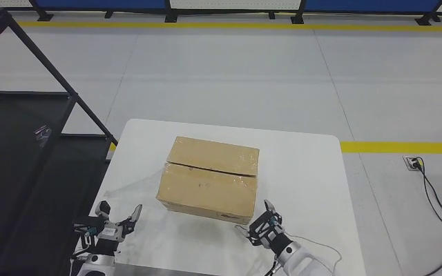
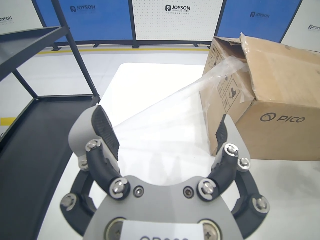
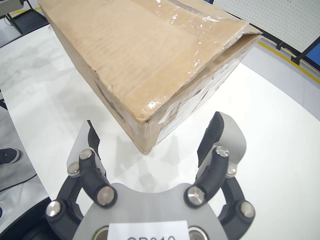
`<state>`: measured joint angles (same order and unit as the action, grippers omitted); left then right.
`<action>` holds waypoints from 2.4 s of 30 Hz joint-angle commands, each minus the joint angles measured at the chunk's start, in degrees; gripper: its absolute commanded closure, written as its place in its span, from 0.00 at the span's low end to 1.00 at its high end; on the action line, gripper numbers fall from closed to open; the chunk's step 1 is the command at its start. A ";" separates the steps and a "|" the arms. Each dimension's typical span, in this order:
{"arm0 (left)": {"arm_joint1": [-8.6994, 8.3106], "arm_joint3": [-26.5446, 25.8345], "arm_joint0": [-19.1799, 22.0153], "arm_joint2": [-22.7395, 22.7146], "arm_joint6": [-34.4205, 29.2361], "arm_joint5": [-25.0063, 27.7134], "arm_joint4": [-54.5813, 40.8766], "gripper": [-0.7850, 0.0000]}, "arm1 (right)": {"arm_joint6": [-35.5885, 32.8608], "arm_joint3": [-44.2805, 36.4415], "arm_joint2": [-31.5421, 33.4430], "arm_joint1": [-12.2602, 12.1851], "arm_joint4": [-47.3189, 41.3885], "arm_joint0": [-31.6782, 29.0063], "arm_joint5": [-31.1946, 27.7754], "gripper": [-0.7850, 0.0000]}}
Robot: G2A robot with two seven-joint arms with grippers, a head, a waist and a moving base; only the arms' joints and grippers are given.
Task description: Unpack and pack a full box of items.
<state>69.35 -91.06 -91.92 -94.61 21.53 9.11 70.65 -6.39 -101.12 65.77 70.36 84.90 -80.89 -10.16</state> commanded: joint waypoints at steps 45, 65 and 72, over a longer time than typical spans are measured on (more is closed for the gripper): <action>0.14 -1.95 -0.54 -2.88 0.28 2.06 -1.88 0.00 | -4.41 -16.19 11.89 -0.71 -20.25 -3.57 -10.10 0.00; 0.18 -3.60 3.37 -3.28 -4.95 4.04 -7.12 0.00 | -28.81 12.90 11.70 -0.59 -67.97 18.85 -20.02 0.00; 0.18 -3.60 3.37 -3.28 -4.95 4.04 -7.12 0.00 | -32.20 18.94 8.66 -0.30 -71.63 24.09 -20.09 0.00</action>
<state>69.53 -94.65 -88.55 -97.89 16.58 13.15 63.53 -38.00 -82.72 74.80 70.04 13.94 -57.29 -29.66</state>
